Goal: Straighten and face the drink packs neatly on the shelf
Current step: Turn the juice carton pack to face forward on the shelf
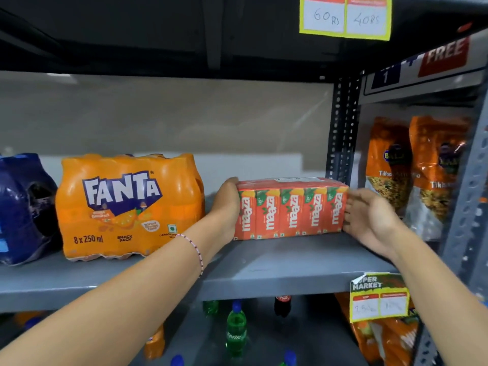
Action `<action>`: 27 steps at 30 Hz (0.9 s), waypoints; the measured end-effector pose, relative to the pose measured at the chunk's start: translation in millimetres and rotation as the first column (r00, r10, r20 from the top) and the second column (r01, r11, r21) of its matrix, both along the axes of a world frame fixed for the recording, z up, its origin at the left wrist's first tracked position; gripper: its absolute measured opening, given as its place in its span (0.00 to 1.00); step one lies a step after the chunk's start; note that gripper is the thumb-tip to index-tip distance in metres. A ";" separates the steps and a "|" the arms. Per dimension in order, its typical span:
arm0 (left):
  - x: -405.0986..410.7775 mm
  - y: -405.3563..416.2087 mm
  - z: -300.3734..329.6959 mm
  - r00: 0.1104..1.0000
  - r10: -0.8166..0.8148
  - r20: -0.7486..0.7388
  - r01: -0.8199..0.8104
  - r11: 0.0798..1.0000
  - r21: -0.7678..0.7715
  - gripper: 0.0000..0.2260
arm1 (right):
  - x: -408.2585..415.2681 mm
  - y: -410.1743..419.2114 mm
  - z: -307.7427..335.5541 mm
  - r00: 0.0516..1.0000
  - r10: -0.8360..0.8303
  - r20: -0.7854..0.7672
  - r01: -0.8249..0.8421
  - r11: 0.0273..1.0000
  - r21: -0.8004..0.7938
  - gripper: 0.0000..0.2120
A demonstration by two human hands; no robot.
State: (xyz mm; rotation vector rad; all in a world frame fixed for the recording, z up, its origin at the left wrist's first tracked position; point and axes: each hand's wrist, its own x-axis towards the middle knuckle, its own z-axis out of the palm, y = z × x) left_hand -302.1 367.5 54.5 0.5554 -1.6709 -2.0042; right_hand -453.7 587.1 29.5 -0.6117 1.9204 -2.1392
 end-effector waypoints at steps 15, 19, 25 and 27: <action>18.9 -6.4 -5.4 0.990 -0.138 0.005 0.138 0.989 0.045 0.15 | 68.5 16.6 -11.6 0.975 0.134 -0.175 -0.129 0.991 0.045 0.29; 20.7 3.9 -8.4 0.979 -0.204 -0.021 0.205 0.978 0.029 0.14 | 66.4 13.0 -18.3 0.982 0.017 -0.190 -0.024 0.999 -0.039 0.26; 17.6 19.8 -7.2 0.955 -0.294 -0.042 0.295 0.955 0.010 0.15 | 50.2 19.4 -30.6 0.986 -0.102 -0.132 0.080 0.984 -0.161 0.49; 17.1 19.1 -7.6 0.953 -0.301 -0.036 0.301 0.954 0.002 0.15 | 48.2 19.6 -31.8 0.984 -0.118 -0.133 0.096 0.982 -0.164 0.50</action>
